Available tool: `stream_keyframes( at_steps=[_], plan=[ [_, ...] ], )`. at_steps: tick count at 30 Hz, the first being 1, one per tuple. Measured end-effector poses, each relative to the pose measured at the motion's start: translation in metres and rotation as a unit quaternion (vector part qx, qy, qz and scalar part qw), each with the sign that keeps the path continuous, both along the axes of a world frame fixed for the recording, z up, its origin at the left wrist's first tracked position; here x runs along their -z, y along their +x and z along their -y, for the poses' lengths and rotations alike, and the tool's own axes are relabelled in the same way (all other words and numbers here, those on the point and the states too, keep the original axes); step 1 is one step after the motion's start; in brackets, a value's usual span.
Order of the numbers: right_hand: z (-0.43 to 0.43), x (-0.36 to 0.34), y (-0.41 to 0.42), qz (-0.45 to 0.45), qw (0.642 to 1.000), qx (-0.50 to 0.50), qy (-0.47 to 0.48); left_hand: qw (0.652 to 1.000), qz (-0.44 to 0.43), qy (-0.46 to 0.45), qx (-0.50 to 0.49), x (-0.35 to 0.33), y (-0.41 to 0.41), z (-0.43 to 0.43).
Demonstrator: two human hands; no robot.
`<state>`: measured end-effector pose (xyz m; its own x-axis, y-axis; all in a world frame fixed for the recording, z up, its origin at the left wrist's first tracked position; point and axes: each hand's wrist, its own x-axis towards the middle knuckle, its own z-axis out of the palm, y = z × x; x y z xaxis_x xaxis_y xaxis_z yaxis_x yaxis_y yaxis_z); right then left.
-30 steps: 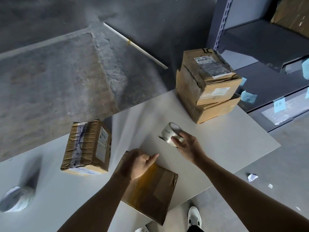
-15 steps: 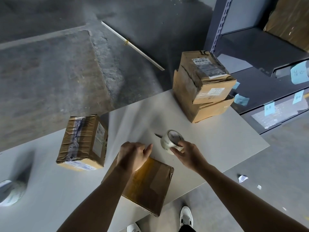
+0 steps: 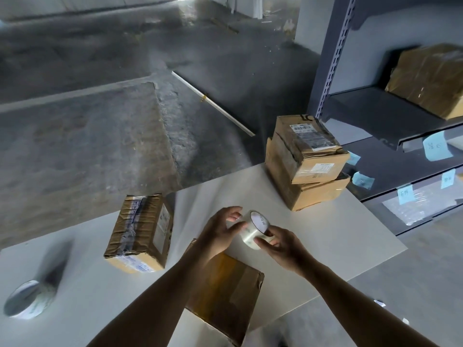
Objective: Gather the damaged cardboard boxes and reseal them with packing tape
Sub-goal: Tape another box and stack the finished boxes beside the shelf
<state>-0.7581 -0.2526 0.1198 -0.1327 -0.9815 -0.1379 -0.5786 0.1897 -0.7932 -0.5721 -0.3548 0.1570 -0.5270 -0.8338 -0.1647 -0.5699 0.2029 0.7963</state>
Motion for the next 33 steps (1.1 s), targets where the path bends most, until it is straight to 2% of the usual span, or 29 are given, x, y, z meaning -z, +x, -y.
stream_keyframes(
  at_steps=[5, 10, 16, 21, 26, 30, 33],
  plan=[
    [-0.001, -0.008, 0.005, 0.016, 1.0, -0.013, -0.021, 0.997, -0.043, 0.001, -0.067, -0.011, -0.001, 0.003],
    [0.0, -0.009, 0.007, 0.009, 1.0, -0.016, -0.016, 0.998, 0.018, -0.022, -0.053, -0.008, -0.002, 0.001],
    [0.003, -0.014, 0.008, 0.025, 1.0, 0.004, 0.003, 0.986, 0.09, -0.119, -0.08, -0.007, -0.01, -0.004],
    [0.012, -0.013, 0.01, 0.018, 0.999, 0.019, 0.033, 0.987, 0.07, -0.105, -0.102, -0.003, -0.011, -0.003],
    [0.012, -0.019, 0.016, 0.043, 0.997, 0.047, 0.052, 0.988, 0.05, -0.143, -0.041, 0.001, -0.009, 0.001],
    [0.008, -0.015, 0.016, 0.049, 0.996, 0.037, 0.07, 0.99, 0.023, -0.136, -0.026, 0.001, -0.005, 0.001],
    [0.006, -0.016, 0.017, 0.052, 0.995, 0.046, 0.078, 0.988, 0.051, -0.148, 0.014, 0.0, -0.003, -0.001]
  ],
)
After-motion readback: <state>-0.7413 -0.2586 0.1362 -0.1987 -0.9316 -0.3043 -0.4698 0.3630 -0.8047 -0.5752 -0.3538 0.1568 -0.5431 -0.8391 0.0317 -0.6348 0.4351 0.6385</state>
